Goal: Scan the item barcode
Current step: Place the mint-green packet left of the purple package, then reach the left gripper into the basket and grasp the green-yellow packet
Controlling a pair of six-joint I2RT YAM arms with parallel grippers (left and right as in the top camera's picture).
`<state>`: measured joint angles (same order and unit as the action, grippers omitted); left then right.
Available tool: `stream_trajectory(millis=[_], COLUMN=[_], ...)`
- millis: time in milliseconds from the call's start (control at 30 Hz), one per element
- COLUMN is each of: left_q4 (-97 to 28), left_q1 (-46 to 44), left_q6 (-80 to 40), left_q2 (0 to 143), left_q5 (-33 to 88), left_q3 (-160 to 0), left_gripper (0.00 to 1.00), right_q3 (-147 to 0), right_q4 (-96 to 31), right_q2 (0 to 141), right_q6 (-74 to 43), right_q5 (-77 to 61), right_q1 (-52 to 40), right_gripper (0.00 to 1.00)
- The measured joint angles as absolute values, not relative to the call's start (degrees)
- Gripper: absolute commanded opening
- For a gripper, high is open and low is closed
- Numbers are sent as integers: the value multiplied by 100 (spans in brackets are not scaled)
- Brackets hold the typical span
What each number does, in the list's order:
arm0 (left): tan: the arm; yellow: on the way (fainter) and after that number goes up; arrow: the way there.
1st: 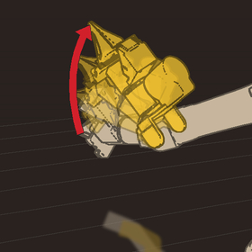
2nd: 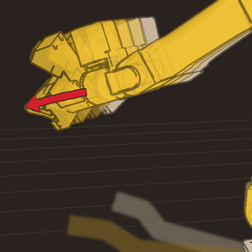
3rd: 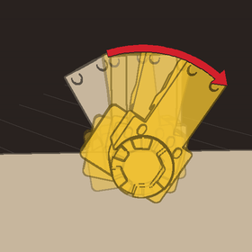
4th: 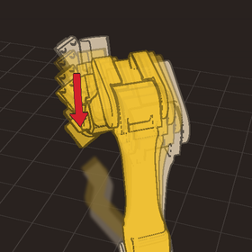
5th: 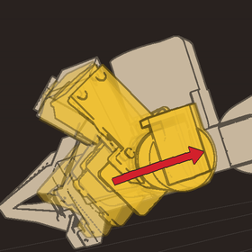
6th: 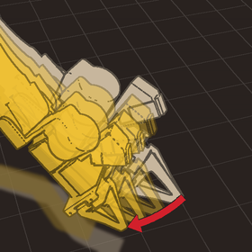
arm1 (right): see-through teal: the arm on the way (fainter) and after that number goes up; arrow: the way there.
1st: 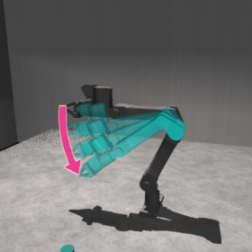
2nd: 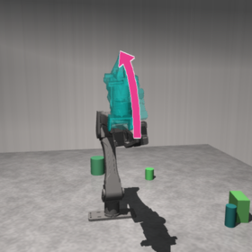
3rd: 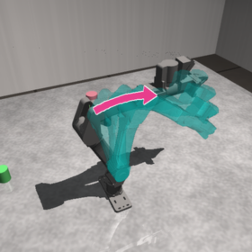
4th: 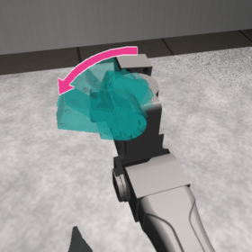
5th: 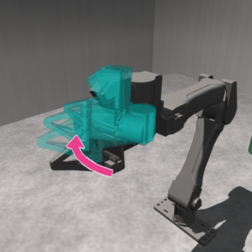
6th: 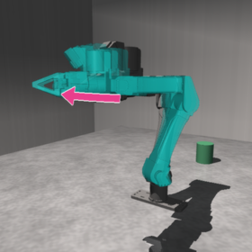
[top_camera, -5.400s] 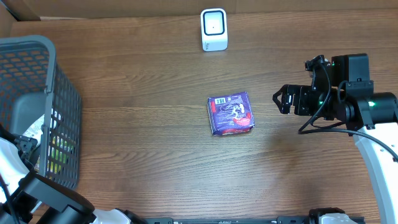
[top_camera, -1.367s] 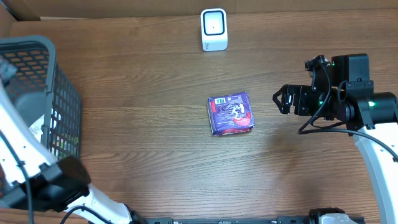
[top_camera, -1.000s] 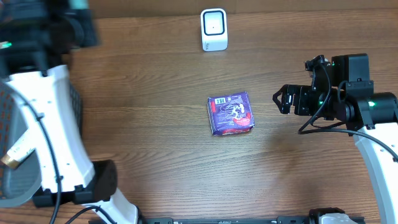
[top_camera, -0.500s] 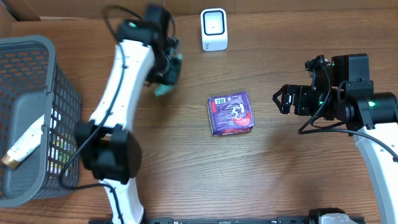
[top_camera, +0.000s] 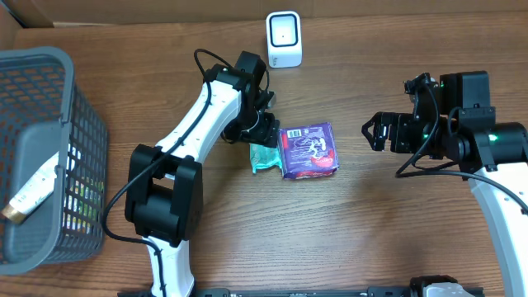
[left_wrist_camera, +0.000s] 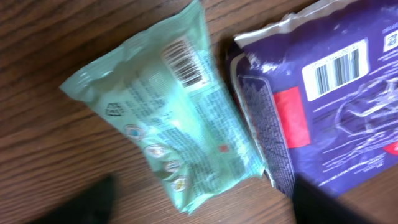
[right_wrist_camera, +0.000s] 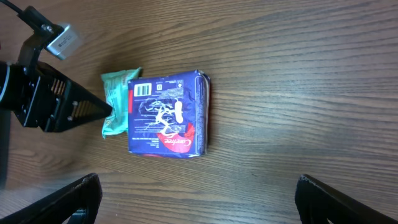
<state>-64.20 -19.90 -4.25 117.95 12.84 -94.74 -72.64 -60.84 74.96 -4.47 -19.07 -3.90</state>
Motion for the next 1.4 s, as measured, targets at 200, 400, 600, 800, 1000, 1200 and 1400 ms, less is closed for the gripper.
stream_trajectory(millis=[200,400,600,800,1000,1200,1400], left_q4=[-6893,-7946,-9109,-9640,-9649,-9568,-8694], left_q1=[-1863,-1175,12,1588,2853,4351,5749], left_q6=[-462,-711,-1105,-1406,-1452,-1369,-1199], left_q2=[11795,11791,11749,11546,11133,10385,10280], left_q5=[1345,1398,1400,1514,1533,1463,1667], left_q3=[-10315,-12680,-14811,-15506,-14783,-13275,-12005], left_gripper=[92,92,91,91,98,97,98], right_q3=[-7264,-7264,-7264,-7264,-7264,-7264,-7264], right_q4=[-6086,-6088,-6086,-6086,-6086,-6084,-6086], right_q2=[7496,7496,7496,7496,7496,7496,7496], right_q6=[-445,-443,-445,-447,-445,-445,-445], right_q5=[-1909,-1909,-1909,-1907,-1907,-1909,-1907], right_q1=[-390,-390,-388,-390,-390,-390,-390], right_gripper=[100,100,100,100,100,100,100])
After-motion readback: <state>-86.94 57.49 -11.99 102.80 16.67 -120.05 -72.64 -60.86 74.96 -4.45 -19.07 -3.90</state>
